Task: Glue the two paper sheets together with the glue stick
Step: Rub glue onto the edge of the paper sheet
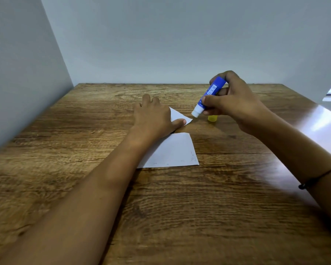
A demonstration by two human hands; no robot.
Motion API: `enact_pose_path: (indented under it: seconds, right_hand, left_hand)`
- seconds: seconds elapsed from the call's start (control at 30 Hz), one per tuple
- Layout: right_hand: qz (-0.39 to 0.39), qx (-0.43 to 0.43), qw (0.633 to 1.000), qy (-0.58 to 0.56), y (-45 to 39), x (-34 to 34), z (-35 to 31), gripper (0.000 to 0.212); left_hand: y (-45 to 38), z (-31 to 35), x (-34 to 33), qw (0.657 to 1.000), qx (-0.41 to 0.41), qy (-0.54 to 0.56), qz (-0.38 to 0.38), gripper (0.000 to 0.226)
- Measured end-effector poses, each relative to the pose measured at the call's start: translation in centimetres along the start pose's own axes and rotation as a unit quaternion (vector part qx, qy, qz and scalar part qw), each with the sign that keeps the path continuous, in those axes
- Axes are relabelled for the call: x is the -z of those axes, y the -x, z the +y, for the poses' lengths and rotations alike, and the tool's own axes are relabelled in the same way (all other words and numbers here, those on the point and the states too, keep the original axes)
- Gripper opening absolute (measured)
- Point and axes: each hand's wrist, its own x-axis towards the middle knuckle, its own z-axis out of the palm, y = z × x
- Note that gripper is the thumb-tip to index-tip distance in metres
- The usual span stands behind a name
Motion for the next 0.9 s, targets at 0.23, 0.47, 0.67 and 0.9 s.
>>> enact_pose_path:
  seconds: [0.23,0.47,0.67,0.9]
  right_hand:
    - [0.024,0.003,1.0,-0.011,-0.1,0.2,0.2,0.031]
    - [0.015,0.003,1.0,0.008,-0.2,-0.1,0.5,0.036]
    - [0.026,0.005,1.0,0.0,-0.3,0.1,0.7,0.036]
    - [0.035,0.005,0.999,-0.012,-0.2,0.1,0.7,0.03]
  left_hand:
    - [0.0,0.0,0.6,0.995,-0.038,0.086,-0.042,0.046]
    - [-0.2,0.0,0.6,0.991,-0.039,0.112,-0.056,0.036]
    - [-0.4,-0.4,0.8,0.994,-0.031,0.072,-0.072,0.045]
    - [-0.2,0.7,-0.2,0.997,-0.011,-0.033,0.068,0.057]
